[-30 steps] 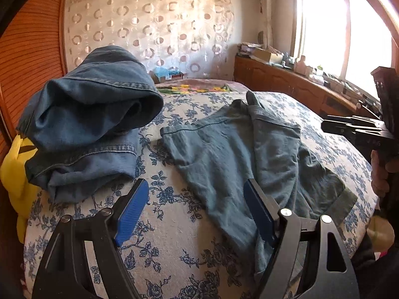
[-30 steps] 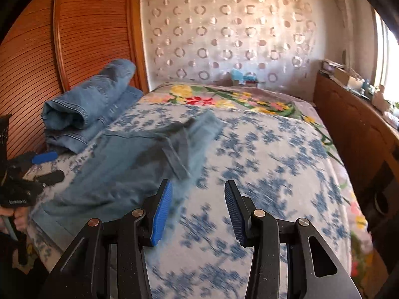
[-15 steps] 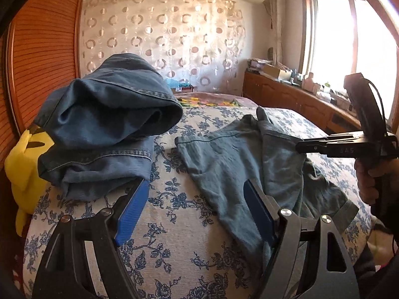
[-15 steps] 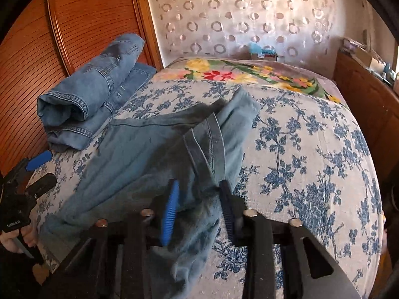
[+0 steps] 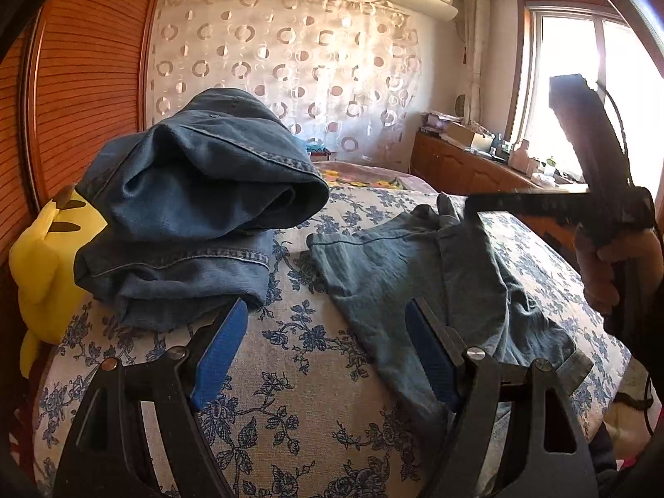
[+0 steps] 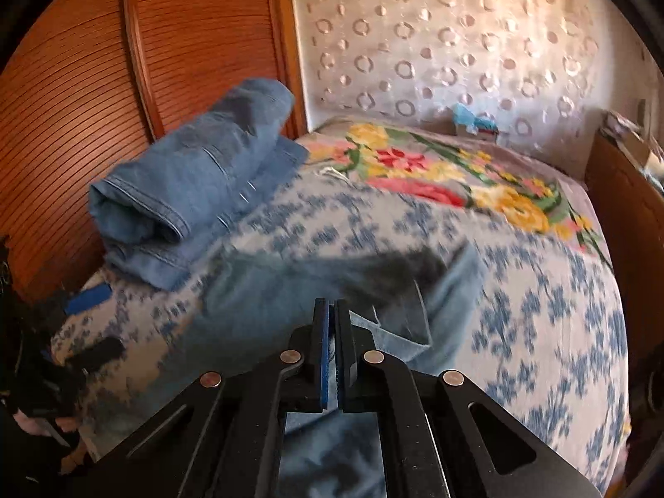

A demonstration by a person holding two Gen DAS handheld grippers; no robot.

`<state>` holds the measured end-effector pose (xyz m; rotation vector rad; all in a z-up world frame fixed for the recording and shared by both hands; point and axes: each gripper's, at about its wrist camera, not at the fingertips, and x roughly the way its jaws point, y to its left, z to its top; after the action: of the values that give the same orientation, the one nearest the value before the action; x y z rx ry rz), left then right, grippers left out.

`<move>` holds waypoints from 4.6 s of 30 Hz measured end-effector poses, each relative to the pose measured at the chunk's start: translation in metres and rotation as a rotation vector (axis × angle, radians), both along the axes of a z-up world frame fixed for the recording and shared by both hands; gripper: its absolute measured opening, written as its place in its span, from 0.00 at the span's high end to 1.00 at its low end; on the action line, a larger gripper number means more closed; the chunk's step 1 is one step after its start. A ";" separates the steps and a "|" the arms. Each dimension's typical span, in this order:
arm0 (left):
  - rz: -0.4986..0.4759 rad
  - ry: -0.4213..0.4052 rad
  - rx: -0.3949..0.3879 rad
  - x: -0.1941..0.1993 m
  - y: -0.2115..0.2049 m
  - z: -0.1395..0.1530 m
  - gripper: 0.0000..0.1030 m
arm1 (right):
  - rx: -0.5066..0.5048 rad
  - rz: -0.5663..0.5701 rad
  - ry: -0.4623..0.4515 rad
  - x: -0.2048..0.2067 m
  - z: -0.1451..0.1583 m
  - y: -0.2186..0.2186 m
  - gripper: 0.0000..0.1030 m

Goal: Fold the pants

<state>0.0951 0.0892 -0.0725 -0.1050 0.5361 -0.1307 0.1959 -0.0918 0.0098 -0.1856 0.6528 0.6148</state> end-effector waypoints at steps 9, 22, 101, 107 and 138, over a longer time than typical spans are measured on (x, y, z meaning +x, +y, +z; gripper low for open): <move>0.002 -0.016 -0.015 -0.003 0.001 0.000 0.23 | 0.020 0.124 -0.088 0.007 0.023 0.047 0.98; -0.010 0.002 0.004 0.000 -0.004 -0.001 0.23 | -0.050 0.126 -0.008 0.044 0.004 0.098 0.95; -0.146 0.189 0.061 -0.049 -0.037 -0.016 0.42 | -0.039 -0.027 0.041 -0.177 -0.053 -0.073 0.55; -0.185 0.208 0.043 -0.058 -0.045 -0.019 0.60 | -0.033 -0.062 0.068 -0.177 -0.056 -0.089 0.55; -0.230 0.256 0.037 -0.074 -0.058 -0.016 0.83 | 0.027 -0.077 0.097 -0.178 -0.056 -0.107 0.92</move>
<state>0.0212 0.0314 -0.0882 -0.0235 0.8050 -0.3348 0.0174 -0.1989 -0.0463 -0.1054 0.7413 0.5611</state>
